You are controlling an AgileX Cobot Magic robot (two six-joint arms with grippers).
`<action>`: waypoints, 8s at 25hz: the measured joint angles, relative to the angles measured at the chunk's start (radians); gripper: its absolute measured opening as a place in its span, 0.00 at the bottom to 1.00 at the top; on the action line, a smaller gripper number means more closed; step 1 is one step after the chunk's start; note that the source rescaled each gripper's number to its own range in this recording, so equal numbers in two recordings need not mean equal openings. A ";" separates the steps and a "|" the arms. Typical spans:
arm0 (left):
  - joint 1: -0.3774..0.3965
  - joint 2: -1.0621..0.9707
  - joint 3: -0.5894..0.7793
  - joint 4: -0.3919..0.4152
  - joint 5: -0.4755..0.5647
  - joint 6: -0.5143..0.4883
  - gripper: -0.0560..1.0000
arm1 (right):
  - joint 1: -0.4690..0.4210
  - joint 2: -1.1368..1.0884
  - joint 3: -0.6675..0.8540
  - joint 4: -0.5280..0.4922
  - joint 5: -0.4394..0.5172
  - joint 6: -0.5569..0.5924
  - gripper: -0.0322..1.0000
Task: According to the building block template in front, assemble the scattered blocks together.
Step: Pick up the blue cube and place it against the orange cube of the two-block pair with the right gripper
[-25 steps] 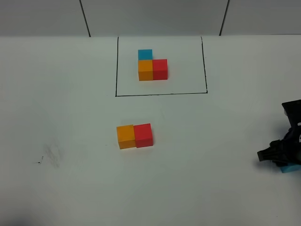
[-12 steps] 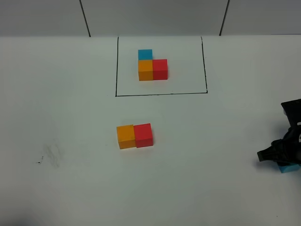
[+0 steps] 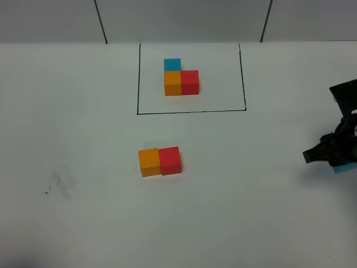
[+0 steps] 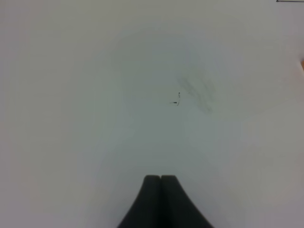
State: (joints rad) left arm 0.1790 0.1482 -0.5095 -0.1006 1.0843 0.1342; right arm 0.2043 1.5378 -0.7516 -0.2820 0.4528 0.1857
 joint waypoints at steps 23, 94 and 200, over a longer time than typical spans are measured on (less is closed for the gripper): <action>0.000 0.000 0.000 0.000 0.000 0.000 0.05 | 0.249 0.146 -0.443 0.178 0.092 -0.118 0.48; 0.000 0.000 0.000 0.002 0.000 0.000 0.05 | 0.567 0.797 -1.178 0.108 0.245 0.519 0.48; 0.000 0.000 0.000 0.002 -0.001 0.001 0.05 | 0.654 0.903 -1.194 0.138 0.370 0.354 0.48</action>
State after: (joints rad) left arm 0.1790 0.1482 -0.5095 -0.0986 1.0833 0.1351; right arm 0.8584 2.4408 -1.9460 -0.1436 0.8228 0.5392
